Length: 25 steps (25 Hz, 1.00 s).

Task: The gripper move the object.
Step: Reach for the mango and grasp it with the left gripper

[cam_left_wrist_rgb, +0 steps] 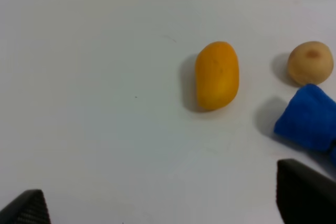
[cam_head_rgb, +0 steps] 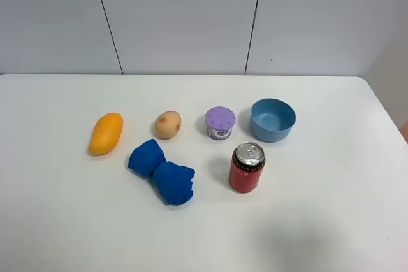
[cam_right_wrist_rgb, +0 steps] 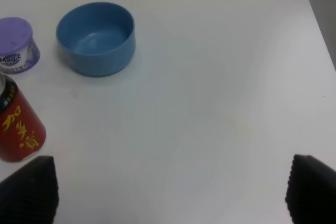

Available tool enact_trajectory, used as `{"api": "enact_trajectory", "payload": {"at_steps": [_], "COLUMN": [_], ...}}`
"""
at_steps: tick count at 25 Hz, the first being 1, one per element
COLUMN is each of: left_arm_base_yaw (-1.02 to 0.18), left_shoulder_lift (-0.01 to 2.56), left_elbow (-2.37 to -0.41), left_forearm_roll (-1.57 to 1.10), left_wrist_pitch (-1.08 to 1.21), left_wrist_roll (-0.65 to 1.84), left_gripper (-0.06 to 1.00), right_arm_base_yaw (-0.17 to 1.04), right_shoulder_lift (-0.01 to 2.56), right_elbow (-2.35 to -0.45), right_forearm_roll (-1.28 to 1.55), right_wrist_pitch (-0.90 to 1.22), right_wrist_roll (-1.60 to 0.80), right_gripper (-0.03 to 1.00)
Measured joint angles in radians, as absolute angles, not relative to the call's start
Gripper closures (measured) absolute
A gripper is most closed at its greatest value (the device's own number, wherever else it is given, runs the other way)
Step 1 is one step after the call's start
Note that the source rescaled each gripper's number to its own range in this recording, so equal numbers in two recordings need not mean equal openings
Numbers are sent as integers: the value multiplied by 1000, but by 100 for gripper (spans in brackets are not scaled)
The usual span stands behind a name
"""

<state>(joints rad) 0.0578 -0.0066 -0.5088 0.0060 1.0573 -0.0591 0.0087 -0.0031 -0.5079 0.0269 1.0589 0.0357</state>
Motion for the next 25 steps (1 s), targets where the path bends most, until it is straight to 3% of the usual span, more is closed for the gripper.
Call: {"api": "enact_trajectory", "payload": {"at_steps": [10, 25], "left_arm_base_yaw": [58, 58], "left_shoulder_lift": [115, 1030], "left_elbow": [-591, -1146], "left_forearm_roll": [-6, -128], "left_wrist_pitch": [1056, 1050], "left_wrist_roll": [-59, 220], "left_gripper": [-6, -6], "right_arm_base_yaw": [9, 9], "right_shoulder_lift": [-3, -3], "right_elbow": [-508, -508], "right_forearm_roll": [27, 27], "right_wrist_pitch": [1059, 1059], "right_wrist_roll": [36, 36], "right_gripper": [-3, -3]}}
